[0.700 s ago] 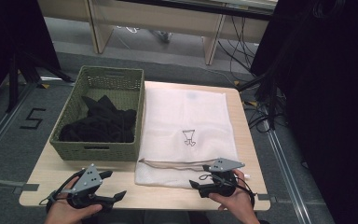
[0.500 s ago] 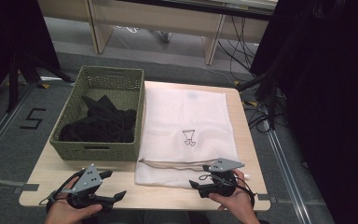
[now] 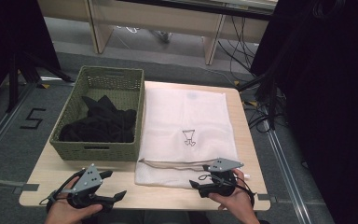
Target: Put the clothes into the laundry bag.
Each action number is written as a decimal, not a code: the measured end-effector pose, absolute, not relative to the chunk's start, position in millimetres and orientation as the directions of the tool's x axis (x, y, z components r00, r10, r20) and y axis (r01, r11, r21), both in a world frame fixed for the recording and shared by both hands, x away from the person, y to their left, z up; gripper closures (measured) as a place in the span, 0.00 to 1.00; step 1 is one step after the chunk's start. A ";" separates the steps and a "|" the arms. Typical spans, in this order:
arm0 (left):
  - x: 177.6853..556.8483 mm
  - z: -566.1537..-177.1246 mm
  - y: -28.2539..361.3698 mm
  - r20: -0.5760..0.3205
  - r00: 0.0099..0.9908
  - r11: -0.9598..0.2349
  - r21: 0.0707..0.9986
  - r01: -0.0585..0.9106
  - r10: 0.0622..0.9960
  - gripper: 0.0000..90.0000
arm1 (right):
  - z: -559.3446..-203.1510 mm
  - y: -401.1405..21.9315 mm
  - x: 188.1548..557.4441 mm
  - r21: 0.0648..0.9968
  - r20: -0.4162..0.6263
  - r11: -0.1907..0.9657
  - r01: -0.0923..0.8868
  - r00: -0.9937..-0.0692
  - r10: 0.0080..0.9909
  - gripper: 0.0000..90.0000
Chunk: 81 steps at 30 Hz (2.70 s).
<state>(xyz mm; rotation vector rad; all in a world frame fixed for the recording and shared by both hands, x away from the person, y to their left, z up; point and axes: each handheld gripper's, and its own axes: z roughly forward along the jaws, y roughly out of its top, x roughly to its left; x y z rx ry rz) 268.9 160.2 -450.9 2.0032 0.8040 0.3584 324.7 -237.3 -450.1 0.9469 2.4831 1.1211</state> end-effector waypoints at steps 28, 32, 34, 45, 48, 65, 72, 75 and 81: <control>271.7 -453.4 157.9 -0.063 0.747 -0.378 0.832 0.405 0.661 0.22 | -474.3 -205.2 391.8 0.577 -0.187 0.723 0.380 -0.800 0.570 0.49; 271.8 -453.6 157.8 -0.063 0.748 -0.379 0.832 0.405 0.661 0.22 | -478.9 -200.8 399.7 0.546 -0.201 0.745 0.383 -0.803 0.561 0.53; 271.8 -453.6 157.9 -0.064 0.748 -0.379 0.831 0.406 0.660 0.22 | -481.2 -199.0 403.6 0.529 -0.206 0.757 0.383 -0.808 0.553 0.55; 272.1 -454.3 157.3 -0.064 0.748 -0.381 0.830 0.407 0.660 0.22 | -487.6 -196.6 409.9 0.478 -0.228 0.802 0.358 -0.831 0.507 0.60; 272.3 -454.3 157.6 -0.063 0.747 -0.381 0.830 0.408 0.662 0.22 | -487.3 -195.9 410.1 0.474 -0.228 0.809 0.348 -0.839 0.494 0.63; 272.8 -454.4 157.2 -0.063 0.747 -0.383 0.829 0.409 0.662 0.22 | -487.5 -190.4 419.5 0.455 -0.163 0.829 0.326 -0.884 0.438 0.96; 273.4 -453.6 158.4 -0.062 0.744 -0.380 0.830 0.409 0.665 0.22 | -477.7 -189.2 420.6 0.490 -0.181 0.819 0.297 -0.885 0.429 0.98; 274.1 -453.3 158.9 -0.062 0.742 -0.378 0.831 0.409 0.668 0.22 | -472.1 -189.8 421.0 0.508 -0.207 0.818 0.268 -0.884 0.419 0.98; 276.8 -450.2 161.7 -0.062 0.729 -0.362 0.838 0.409 0.681 0.22 | -453.3 -192.0 419.1 0.554 -0.199 0.784 0.278 -0.871 0.449 0.98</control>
